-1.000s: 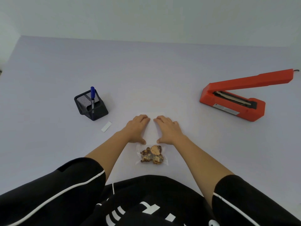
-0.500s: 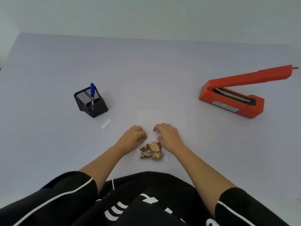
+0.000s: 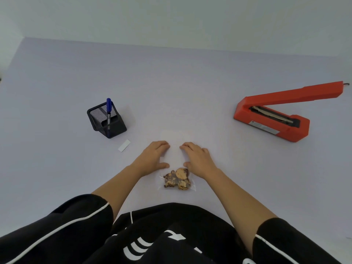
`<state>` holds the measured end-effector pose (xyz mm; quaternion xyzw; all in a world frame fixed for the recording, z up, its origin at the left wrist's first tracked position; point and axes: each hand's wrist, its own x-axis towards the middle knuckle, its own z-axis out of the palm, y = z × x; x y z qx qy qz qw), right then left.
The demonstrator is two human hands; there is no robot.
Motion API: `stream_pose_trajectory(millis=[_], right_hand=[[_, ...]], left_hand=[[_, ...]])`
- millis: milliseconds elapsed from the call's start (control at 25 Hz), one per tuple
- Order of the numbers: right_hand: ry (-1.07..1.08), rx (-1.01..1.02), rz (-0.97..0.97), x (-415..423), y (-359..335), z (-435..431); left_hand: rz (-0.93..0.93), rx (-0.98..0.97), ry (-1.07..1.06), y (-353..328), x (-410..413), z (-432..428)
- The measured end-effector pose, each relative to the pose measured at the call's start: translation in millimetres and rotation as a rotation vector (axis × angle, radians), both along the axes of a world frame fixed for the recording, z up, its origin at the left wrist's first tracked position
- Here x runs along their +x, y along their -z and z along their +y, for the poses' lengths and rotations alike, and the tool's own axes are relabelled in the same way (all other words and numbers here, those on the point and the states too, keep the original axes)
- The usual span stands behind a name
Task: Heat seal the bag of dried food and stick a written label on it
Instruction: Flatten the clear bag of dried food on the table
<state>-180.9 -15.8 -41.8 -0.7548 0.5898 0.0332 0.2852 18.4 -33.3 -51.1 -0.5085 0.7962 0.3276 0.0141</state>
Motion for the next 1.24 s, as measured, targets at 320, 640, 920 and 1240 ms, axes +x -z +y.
stream_pose_trajectory(millis=[320, 640, 920, 1240], right_hand=[[-0.021, 0.052, 0.117, 2, -6, -24], [0.252, 0.159, 0.165, 17, -6, -20], [0.446, 0.254, -0.086, 24, -3, -17], [0.448, 0.239, -0.225, 18, 1, -14]], left_hand=[[-0.182, -0.006, 0.073, -11, -7, -23], [-0.312, 0.091, -0.26, -18, -26, -16], [-0.023, 0.215, -0.606, -19, -41, 5], [0.074, 0.186, -0.542, -12, -38, 12]])
